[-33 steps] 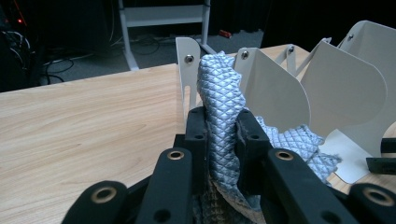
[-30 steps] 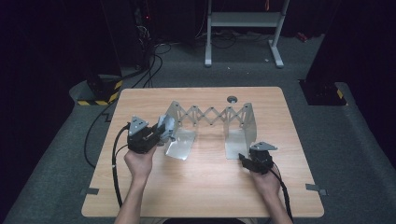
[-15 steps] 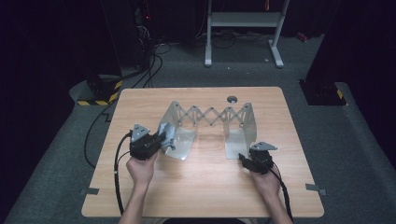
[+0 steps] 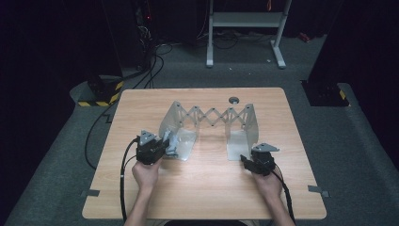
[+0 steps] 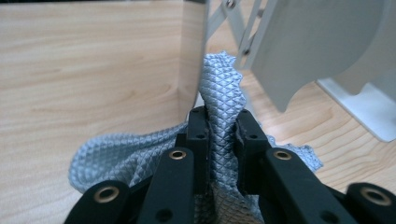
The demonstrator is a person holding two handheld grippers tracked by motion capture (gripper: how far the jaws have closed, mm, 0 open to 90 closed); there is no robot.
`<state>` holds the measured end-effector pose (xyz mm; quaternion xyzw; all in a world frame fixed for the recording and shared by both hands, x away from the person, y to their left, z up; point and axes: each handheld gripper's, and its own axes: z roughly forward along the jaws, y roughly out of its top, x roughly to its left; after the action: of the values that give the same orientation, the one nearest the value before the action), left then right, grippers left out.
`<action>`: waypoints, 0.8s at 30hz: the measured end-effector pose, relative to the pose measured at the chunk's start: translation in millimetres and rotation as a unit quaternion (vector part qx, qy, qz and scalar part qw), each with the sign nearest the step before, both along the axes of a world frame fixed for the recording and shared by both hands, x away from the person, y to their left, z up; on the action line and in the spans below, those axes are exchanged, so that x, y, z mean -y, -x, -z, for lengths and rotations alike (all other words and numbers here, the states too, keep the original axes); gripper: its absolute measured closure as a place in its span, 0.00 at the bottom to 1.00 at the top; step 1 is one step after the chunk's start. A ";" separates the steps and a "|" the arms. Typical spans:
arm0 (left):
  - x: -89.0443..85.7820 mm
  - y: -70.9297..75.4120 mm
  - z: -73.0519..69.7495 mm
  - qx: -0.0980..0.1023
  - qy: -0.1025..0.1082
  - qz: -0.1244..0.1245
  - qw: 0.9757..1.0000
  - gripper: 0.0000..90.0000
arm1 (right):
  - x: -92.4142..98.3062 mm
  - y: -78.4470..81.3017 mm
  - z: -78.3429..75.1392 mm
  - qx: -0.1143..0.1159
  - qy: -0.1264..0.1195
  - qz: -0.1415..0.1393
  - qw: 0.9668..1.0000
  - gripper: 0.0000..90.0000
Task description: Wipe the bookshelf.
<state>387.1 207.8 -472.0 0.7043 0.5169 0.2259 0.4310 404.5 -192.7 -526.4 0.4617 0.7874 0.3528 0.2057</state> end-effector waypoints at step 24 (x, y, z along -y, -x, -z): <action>16.1 -4.2 36.8 -0.045 -0.073 0.008 0.996 0.87 | 0.0 0.0 0.0 0.000 0.000 0.000 1.000 0.55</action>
<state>391.3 191.7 -508.8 0.7475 0.5122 0.2276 0.3566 404.5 -192.7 -526.4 0.4617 0.7875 0.3529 0.2056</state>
